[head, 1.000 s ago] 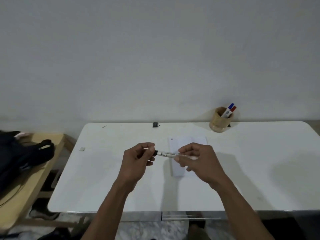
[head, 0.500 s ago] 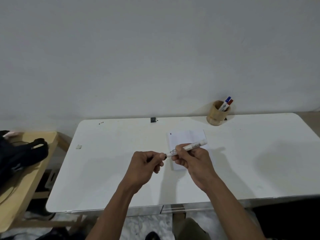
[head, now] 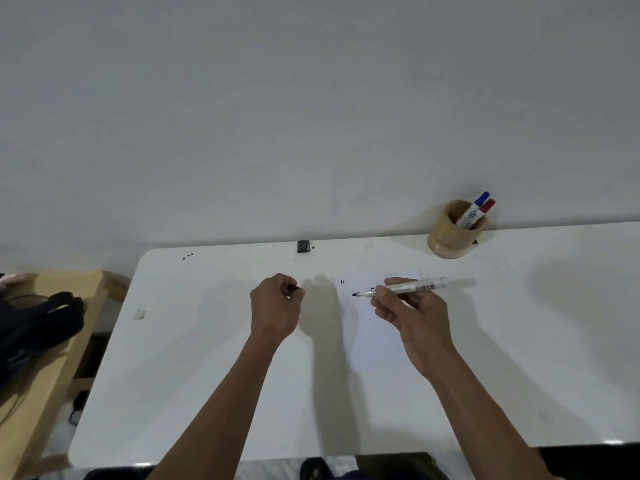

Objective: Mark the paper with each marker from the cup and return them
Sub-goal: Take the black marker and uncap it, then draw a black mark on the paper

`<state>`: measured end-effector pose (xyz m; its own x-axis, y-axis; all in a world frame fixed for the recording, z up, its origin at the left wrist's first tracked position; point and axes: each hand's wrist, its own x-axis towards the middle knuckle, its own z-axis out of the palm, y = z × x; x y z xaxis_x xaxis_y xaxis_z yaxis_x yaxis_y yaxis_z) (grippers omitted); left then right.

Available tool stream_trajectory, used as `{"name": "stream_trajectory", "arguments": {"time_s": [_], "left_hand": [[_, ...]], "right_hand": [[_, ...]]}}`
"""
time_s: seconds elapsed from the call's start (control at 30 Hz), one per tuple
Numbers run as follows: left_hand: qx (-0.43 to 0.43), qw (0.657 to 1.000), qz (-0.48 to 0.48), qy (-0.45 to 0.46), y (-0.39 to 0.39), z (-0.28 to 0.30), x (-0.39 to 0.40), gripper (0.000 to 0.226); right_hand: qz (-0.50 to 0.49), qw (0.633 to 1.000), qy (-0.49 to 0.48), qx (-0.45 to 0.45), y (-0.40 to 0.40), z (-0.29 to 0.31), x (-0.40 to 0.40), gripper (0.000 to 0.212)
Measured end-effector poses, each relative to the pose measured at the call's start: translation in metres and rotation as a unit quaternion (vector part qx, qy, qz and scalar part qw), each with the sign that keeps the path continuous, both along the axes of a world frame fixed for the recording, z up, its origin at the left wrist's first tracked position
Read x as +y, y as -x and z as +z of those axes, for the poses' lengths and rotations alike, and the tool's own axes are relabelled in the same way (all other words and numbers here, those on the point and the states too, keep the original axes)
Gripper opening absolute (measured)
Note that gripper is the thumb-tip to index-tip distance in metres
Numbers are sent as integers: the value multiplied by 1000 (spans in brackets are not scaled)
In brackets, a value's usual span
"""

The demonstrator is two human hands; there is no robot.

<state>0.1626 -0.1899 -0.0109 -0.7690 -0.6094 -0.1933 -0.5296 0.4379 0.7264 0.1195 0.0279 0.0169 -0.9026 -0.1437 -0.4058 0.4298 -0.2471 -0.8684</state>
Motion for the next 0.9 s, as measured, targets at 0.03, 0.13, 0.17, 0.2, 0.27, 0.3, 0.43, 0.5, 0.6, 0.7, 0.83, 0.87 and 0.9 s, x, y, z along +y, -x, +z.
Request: {"name": "stream_trajectory", "arguments": {"time_s": [0.03, 0.13, 0.17, 0.2, 0.27, 0.3, 0.43, 0.5, 0.6, 0.7, 0.83, 0.87, 0.9], "left_hand": [[-8, 1000, -6, 14, 11, -7, -2, 12], [-34, 999, -17, 39, 37, -24, -5, 13], [-44, 998, -17, 45, 43, -29, -6, 14], [-51, 997, -18, 51, 48, -34, -7, 15], [-61, 996, -22, 58, 56, -42, -8, 16], [-65, 996, -23, 58, 59, -45, -9, 16], [-64, 997, -17, 51, 64, -52, -6, 16], [-64, 997, -8, 38, 65, -51, -5, 21], [-64, 998, 13, 25, 61, -49, -2, 48], [-28, 996, 58, 62, 41, -45, 16, 50], [42, 977, -97, 187, 5, -62, 51, 41], [50, 968, -139, 204, 0, -69, 56, 40], [47, 961, -168, 213, -1, -73, 60, 40]], "right_hand": [[-8, 1000, -7, -2, 6, -4, 0, 17], [-22, 999, -35, -7, 24, -14, 1, 18], [-19, 999, -42, -6, 30, -17, 1, 18], [-15, 999, -47, -5, 36, -20, 1, 20], [-3, 999, -52, -4, 46, -26, 1, 21], [2, 998, -55, -6, 49, -29, 1, 21], [13, 998, -65, -15, 59, -38, -1, 19], [20, 998, -62, -19, 61, -42, -2, 18], [34, 998, -54, -23, 65, -45, -5, 11], [44, 997, -58, -12, 68, -48, -5, 9], [74, 992, -95, 39, 72, -54, -6, 15], [82, 990, -107, 51, 74, -56, -8, 16], [91, 986, -122, 65, 76, -59, -10, 16]]}}
